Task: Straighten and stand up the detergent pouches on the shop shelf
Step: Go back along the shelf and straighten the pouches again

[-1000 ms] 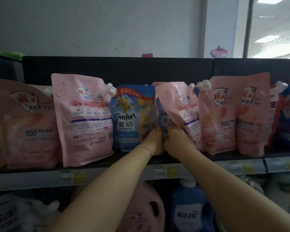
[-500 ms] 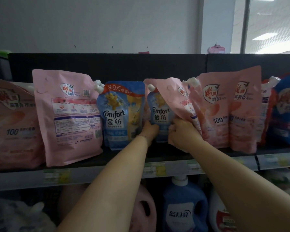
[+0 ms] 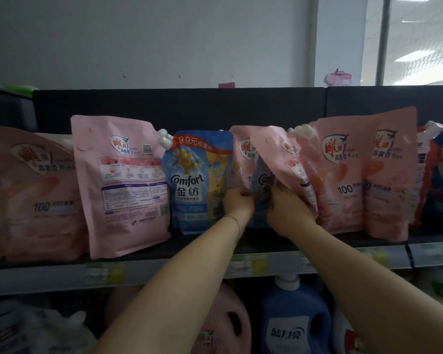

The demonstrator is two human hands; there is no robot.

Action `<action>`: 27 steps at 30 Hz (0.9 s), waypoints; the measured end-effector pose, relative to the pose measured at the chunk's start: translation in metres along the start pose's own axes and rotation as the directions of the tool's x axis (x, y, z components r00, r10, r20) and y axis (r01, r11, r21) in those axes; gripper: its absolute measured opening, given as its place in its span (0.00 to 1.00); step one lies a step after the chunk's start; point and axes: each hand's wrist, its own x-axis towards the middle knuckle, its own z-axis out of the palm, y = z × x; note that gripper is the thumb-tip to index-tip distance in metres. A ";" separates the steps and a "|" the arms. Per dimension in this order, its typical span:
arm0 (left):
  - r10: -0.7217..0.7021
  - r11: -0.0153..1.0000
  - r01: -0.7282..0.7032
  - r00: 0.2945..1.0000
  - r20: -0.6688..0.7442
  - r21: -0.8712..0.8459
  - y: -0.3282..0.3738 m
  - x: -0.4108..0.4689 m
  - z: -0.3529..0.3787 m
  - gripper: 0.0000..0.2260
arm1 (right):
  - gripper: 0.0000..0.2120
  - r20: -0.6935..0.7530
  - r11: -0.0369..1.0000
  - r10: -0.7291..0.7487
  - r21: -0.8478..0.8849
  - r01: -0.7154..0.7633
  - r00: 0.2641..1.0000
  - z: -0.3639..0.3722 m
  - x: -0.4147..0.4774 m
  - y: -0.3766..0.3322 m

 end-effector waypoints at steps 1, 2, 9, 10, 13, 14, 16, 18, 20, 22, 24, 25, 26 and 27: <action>0.028 0.999 -0.028 1.000 -0.010 0.024 -0.001 -0.002 -0.003 0.04 | 0.24 -0.002 1.000 0.004 -0.015 -0.004 1.000 0.001 0.000 -0.002; 0.048 0.998 -0.047 0.998 -0.029 0.047 -0.001 -0.005 -0.009 0.08 | 0.26 -0.001 1.000 0.014 -0.018 -0.015 1.000 0.002 0.000 -0.004; 0.123 0.980 -0.120 0.992 -0.008 0.157 -0.007 -0.021 -0.090 0.10 | 0.44 0.036 0.998 0.002 -0.064 0.000 0.999 0.016 -0.008 -0.032; 0.131 0.981 -0.126 0.991 -0.023 0.150 -0.010 -0.021 -0.100 0.11 | 0.46 0.025 0.997 -0.004 -0.072 0.006 1.000 0.019 -0.011 -0.038; 0.166 0.964 -0.151 0.985 -0.048 0.218 -0.011 -0.026 -0.125 0.10 | 0.44 -0.037 0.999 -0.019 -0.027 0.018 0.999 0.025 -0.016 -0.055; 0.188 0.953 -0.171 0.981 -0.044 0.249 -0.012 -0.028 -0.133 0.11 | 0.42 -0.042 0.999 -0.023 0.024 0.024 0.999 0.026 -0.017 -0.060; 0.233 0.928 -0.208 0.971 -0.048 0.308 -0.012 -0.031 -0.147 0.12 | 0.42 -0.030 0.991 -0.039 0.128 0.042 0.999 0.026 -0.018 -0.069; 0.260 0.901 -0.207 0.961 -0.093 0.381 -0.013 -0.032 -0.158 0.09 | 0.41 -0.028 0.985 -0.068 0.156 0.072 0.997 0.027 -0.021 -0.078; 0.272 0.890 -0.180 0.947 -0.172 0.420 -0.013 -0.033 -0.166 0.06 | 0.38 -0.050 0.985 -0.086 0.147 0.092 0.995 0.030 -0.024 -0.087; 0.340 0.878 -0.203 0.902 -0.266 0.434 -0.008 -0.038 -0.173 0.04 | 0.37 -0.082 0.985 -0.073 0.153 0.085 0.994 0.033 -0.028 -0.097; 0.485 0.808 -0.311 0.833 -0.265 0.500 -0.005 -0.046 -0.176 0.11 | 0.37 -0.114 0.985 -0.061 0.153 0.078 0.992 0.035 -0.031 -0.106; 0.574 0.732 -0.391 0.795 -0.196 0.558 -0.003 -0.051 -0.177 0.13 | 0.38 -0.124 0.985 -0.057 0.155 0.076 0.991 0.037 -0.032 -0.110; 0.653 0.637 -0.473 0.750 -0.100 0.609 -0.003 -0.054 -0.177 0.13 | 0.38 -0.129 0.984 -0.057 0.160 0.078 0.990 0.037 -0.032 -0.112; 0.716 0.530 -0.552 0.698 0.009 0.644 -0.004 -0.055 -0.175 0.12 | 0.38 -0.130 0.981 -0.062 0.174 0.085 0.990 0.037 -0.033 -0.114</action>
